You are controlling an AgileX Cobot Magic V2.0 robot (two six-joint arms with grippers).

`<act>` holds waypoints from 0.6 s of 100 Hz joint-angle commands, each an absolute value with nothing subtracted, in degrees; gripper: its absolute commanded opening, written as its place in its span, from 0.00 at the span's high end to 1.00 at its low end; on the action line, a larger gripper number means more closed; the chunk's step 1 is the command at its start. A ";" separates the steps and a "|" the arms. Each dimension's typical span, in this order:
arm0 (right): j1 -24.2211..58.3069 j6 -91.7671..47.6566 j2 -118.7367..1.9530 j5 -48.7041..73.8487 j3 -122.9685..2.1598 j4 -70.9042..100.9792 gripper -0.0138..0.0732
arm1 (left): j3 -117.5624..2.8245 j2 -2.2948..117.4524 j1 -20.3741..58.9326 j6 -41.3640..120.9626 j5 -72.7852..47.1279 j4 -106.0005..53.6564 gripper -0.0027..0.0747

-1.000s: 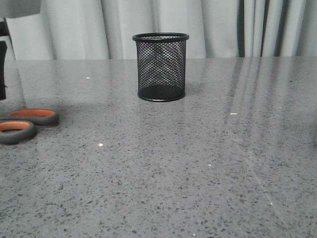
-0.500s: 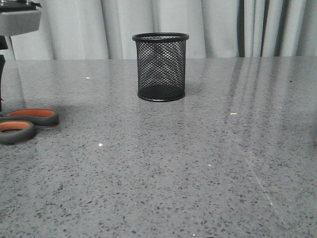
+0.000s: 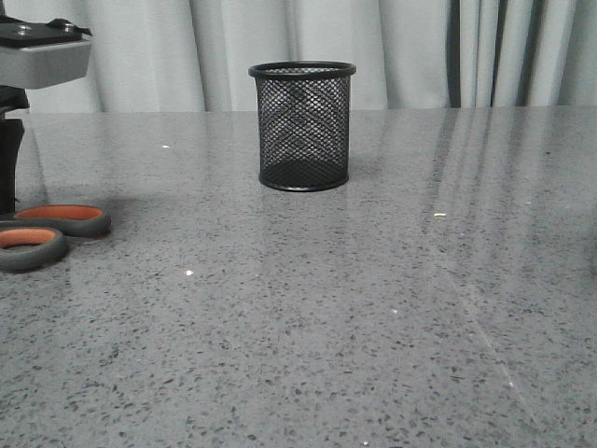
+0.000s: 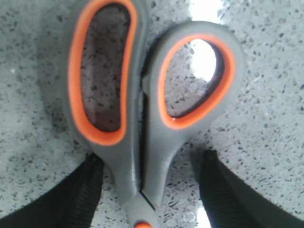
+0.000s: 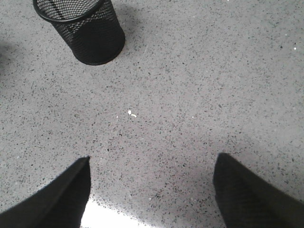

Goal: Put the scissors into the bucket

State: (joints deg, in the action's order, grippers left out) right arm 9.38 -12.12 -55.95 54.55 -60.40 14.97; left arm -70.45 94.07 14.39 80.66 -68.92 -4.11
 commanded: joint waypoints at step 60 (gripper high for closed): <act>9.44 -12.64 -55.66 51.11 -62.43 15.69 0.28 | -71.42 93.56 14.21 80.69 -68.08 -4.35 0.79</act>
